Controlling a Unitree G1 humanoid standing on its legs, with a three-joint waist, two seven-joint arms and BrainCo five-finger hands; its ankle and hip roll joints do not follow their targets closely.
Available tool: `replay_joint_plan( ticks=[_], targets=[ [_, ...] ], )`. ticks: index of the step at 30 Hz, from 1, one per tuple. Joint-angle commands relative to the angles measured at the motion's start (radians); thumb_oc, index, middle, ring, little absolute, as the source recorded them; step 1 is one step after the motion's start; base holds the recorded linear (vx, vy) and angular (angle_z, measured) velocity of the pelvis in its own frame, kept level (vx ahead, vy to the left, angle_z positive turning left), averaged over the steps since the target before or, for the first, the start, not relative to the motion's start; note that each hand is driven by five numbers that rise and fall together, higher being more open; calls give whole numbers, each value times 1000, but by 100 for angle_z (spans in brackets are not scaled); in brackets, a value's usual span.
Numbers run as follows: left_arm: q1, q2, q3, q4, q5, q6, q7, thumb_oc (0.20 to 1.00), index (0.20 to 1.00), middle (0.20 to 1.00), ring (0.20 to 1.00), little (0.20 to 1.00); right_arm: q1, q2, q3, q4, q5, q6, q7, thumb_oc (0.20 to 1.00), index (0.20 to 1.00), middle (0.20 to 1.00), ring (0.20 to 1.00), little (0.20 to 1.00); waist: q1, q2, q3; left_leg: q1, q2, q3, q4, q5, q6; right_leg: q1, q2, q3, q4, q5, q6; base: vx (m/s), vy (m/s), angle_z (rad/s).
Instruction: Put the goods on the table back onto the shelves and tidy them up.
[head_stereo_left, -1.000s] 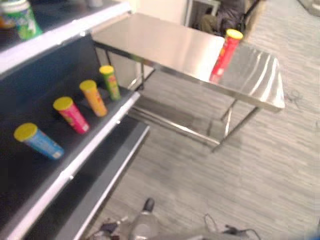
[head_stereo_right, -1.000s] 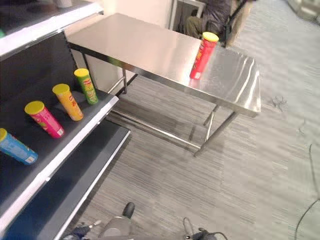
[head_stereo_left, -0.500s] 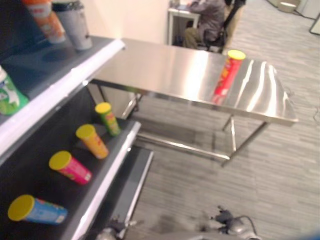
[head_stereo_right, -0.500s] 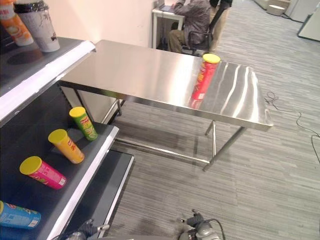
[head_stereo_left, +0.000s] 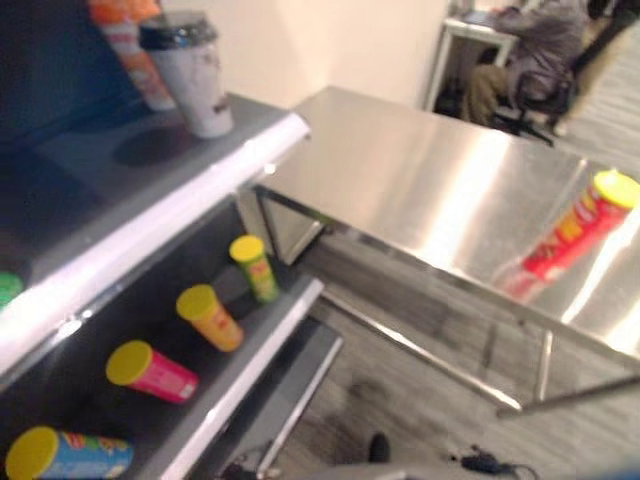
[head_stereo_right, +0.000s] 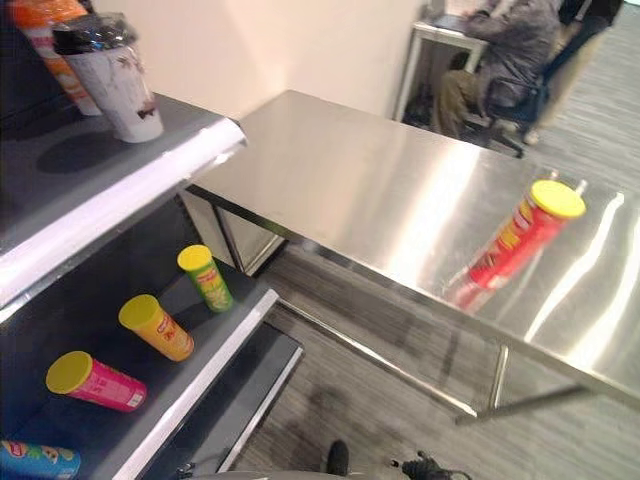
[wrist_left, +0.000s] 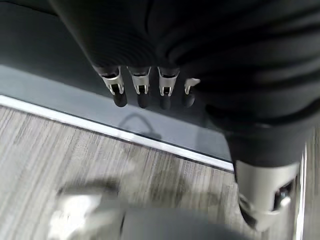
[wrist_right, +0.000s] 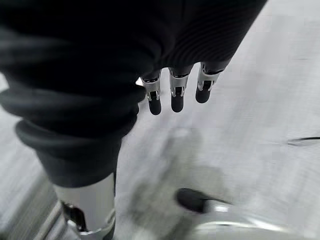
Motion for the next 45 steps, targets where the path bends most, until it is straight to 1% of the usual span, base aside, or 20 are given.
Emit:
replay_joint_plan(
  ticks=[1, 3, 6, 7, 8, 11, 13, 17, 20, 22, 24, 26, 28, 29, 32, 34, 37, 39, 41, 45],
  targets=[
    [-83, -26, -37, 2, 24, -8, 15, 1000, 1000, 1000, 1000, 1000, -29, -11, 5, 14, -18, -10, -14, 1000, 1000, 1000, 1000, 1000, -3, 9, 22, 19, 46, -43, -21, 164, 7, -1, -51, -40, 52, -99, 167, 81, -11, -60],
    [-89, -36, -70, -27, 37, -15, 24, 1000, 1000, 1000, 1000, 1000, -41, -26, 7, 12, -28, -14, -35, 1000, 1000, 1000, 1000, 1000, 8, -9, 22, -46, 6, -23, -76, 86, 39, 35, -68, -32, 28, -113, 168, 128, -19, -40],
    [-75, -43, -61, -26, 20, -16, 23, 1000, 1000, 1000, 1000, 1000, -39, -31, 4, 9, -40, -19, -45, 1000, 1000, 1000, 1000, 1000, 24, 3, 17, -105, -73, -20, -165, 122, 58, 55, -60, -24, 9, -108, 173, 75, 33, 3],
    [-75, -43, -61, -26, 20, -16, 23, 1000, 1000, 1000, 1000, 1000, -39, -31, 4, 9, -40, -19, -45, 1000, 1000, 1000, 1000, 1000, 25, 3, 18, -102, -72, -18, -168, 123, 58, 57, -60, -22, 9, -108, 173, 46, 85, -3],
    [-58, -53, -36, -4, 3, -17, 19, 1000, 1000, 1000, 1000, 1000, -33, -25, -8, 13, -44, -18, -52, 1000, 1000, 1000, 1000, 1000, 27, 17, 10, -75, -72, 37, -211, 135, 69, 72, -49, -22, 3, -115, 174, 35, 65, -29],
    [-37, -59, -21, 9, -3, -17, 15, 1000, 1000, 1000, 1000, 1000, -23, -15, -18, 24, -40, -18, -54, 1000, 1000, 1000, 1000, 1000, 32, 32, -6, -38, -78, 55, -249, 142, 82, 79, -46, -19, 6, -118, 174, 75, 107, -83],
    [-32, -55, 17, 21, -46, -17, 11, 1000, 1000, 1000, 1000, 1000, -14, -5, -30, 36, -42, -14, -49, 1000, 1000, 1000, 1000, 1000, 37, 58, 0, -26, -68, 89, -284, 159, 95, 30, -70, -52, 120, -124, 185, -35, 67, -88],
    [-35, -45, 51, 17, -73, -15, 14, 1000, 1000, 1000, 1000, 1000, -15, 2, -61, 49, -31, -6, -45, 1000, 1000, 1000, 1000, 1000, 64, 103, 5, -31, -12, 123, -291, 155, 92, 1, -235, -204, 179, -107, 204, -60, -111, -54],
    [-37, -32, 82, 46, -98, -15, 21, 1000, 1000, 1000, 1000, 1000, -12, 8, -98, 70, -8, 2, -36, 1000, 1000, 1000, 1000, 1000, 61, 94, -9, -30, 16, 135, -291, 140, 75, 10, -340, -152, 109, -21, 244, 96, -210, -12],
    [-36, -28, 94, 51, -113, -16, 29, 1000, 1000, 1000, 1000, 1000, -3, 15, -92, 70, -19, 9, -28, 1000, 1000, 1000, 1000, 1000, 56, 80, -14, -14, 32, 132, -291, 128, 62, 7, -364, -71, 70, 22, 266, 137, -266, -7],
    [-39, -23, 108, 54, -127, -20, 33, 1000, 1000, 1000, 1000, 1000, 5, 22, -78, 66, -35, 11, -22, 1000, 1000, 1000, 1000, 1000, 55, 52, -20, -3, 61, 131, -291, 122, 35, 24, -346, -16, 34, 24, 291, 139, -373, -6],
    [-40, -21, 107, 56, -119, -18, 29, 1000, 1000, 1000, 1000, 1000, 16, 27, -68, 67, -49, 12, -17, 1000, 1000, 1000, 1000, 1000, 57, 29, -33, -9, 95, 134, -291, 126, 7, 41, -326, -43, 15, 5, 302, 114, -399, 25],
    [-54, -30, 83, 58, -110, -24, 40, 1000, 1000, 1000, 1000, 1000, 5, 18, -64, 61, -30, -2, -19, 1000, 1000, 1000, 1000, 1000, 45, 30, -31, -34, 172, 130, -291, 167, -36, 45, -257, -51, 15, -44, 283, 47, -432, 14],
    [-54, -31, 83, 58, -110, -24, 40, 1000, 1000, 1000, 1000, 1000, 5, 17, -64, 61, -30, -2, -18, 1000, 1000, 1000, 1000, 1000, 45, 31, -31, -35, 173, 129, -291, 167, -37, 44, -256, -52, 15, -45, 282, 1, -355, -7],
    [-79, -40, 58, 48, -115, -25, 44, 1000, 1000, 1000, 1000, 1000, -10, -3, -68, 57, -1, -18, -32, 1000, 1000, 1000, 1000, 1000, 34, 44, -20, -69, 224, 102, -291, 227, -59, 40, -180, -69, 39, -102, 247, -28, -321, 8],
    [-90, -43, 49, 48, -110, -23, 41, 1000, 1000, 1000, 1000, 1000, -12, -18, -69, 52, 2, -23, -33, 1000, 1000, 1000, 1000, 1000, 26, 39, -13, -85, 226, 91, -291, 254, -55, 42, -160, -84, 44, -111, 234, -17, -226, 15],
    [-96, -41, 23, 34, -71, -18, 37, 1000, 1000, 1000, 1000, 1000, -6, -33, -58, 48, -11, -22, -36, 1000, 1000, 1000, 1000, 1000, 20, 30, -11, -91, 203, 104, -291, 259, -35, 56, -149, -100, 24, -112, 224, 10, -108, 16],
    [-92, -39, -4, 26, -22, -22, 28, 1000, 1000, 1000, 1000, 1000, -7, -51, -39, 31, -39, -22, -39, 1000, 1000, 1000, 1000, 1000, 34, 29, -17, -111, 85, 26, -291, 223, 0, 65, -140, -94, 1, -106, 221, 43, -77, 21],
    [-84, -38, -15, 28, -1, -23, 25, 1000, 1000, 1000, 1000, 1000, -21, -56, -30, 9, -55, -25, -47, 1000, 1000, 1000, 1000, 1000, 42, 28, -10, -118, 24, -17, -291, 211, 20, 63, -132, -77, 7, -102, 215, 38, 4, 6],
    [-62, -33, 4, 34, -8, -23, 26, 1000, 1000, 1000, 1000, 1000, -39, -57, -27, -59, -81, -32, -81, 1000, 1000, 1000, 1000, 1000, 45, 39, -9, -107, -6, 0, -291, 206, 40, 62, -124, -51, 9, -100, 213, 16, 80, -32]
  ],
)
